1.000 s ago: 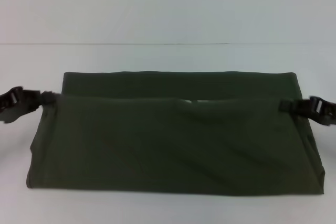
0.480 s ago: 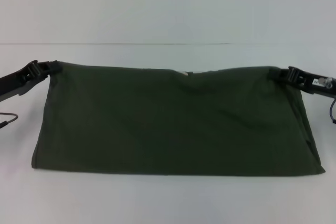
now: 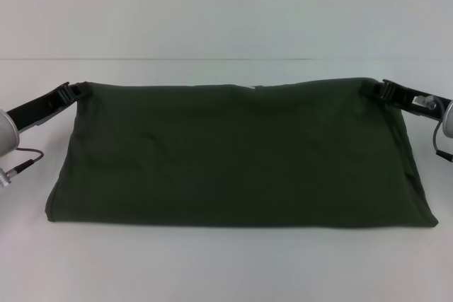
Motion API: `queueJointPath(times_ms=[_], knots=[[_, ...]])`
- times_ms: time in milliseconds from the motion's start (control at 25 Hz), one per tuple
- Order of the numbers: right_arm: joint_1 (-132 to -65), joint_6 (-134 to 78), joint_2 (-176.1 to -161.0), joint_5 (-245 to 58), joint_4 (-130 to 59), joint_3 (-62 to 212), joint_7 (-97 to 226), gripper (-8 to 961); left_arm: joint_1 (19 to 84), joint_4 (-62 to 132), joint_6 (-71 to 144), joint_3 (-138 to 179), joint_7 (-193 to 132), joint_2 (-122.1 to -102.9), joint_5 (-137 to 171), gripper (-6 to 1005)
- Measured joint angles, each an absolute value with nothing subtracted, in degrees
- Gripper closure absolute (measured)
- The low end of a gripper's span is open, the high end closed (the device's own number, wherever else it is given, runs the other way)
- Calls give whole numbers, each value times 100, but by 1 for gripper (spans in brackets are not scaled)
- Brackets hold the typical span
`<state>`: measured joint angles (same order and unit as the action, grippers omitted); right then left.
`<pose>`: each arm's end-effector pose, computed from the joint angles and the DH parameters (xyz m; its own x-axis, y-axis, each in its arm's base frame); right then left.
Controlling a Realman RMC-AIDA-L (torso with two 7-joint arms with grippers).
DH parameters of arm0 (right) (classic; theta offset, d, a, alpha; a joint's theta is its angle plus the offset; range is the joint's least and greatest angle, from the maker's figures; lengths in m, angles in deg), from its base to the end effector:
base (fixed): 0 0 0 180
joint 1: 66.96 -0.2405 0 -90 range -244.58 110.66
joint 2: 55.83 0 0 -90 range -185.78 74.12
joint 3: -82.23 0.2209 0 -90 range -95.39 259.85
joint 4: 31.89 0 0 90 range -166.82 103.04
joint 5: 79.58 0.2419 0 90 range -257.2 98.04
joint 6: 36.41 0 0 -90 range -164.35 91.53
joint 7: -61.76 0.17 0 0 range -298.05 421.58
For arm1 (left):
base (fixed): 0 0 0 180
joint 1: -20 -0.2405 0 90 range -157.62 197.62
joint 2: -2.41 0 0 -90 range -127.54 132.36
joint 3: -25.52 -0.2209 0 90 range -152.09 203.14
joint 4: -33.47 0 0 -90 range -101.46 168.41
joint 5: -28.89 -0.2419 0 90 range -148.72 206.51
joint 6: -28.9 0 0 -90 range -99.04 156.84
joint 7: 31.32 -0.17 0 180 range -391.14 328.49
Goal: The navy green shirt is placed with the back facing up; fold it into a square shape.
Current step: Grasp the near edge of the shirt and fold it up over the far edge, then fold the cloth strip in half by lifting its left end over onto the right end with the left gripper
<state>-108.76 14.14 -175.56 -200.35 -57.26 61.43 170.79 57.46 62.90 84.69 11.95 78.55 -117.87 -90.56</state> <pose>0.2909 0.4441 -0.0024 0.2359 -0.6190 -0.7492 -0.9714 -0.1728 -0.1631 -0.3183 0.4251 0.0276 0.1126 0.5521 0.8262 0.9928 -0.0959 -0.0712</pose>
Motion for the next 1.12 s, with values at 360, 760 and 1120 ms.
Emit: queueJointPath(times_ms=[360,760,1120], knots=[[-10970,961,-17587,-19933,-5509,6053,16841,909,5830,6275,8070,1190,7529,-11938,-8930,847],[-10926,892,-17581,-19260,-5257,6052,15695,810,5828,5883,7699,1207,5870,-12155,-7627,802],[-10629,1205,-17564,-18554,-5260,6067,15296,469,5604,5775,7829,1217,5445,-12158,-7158,689]])
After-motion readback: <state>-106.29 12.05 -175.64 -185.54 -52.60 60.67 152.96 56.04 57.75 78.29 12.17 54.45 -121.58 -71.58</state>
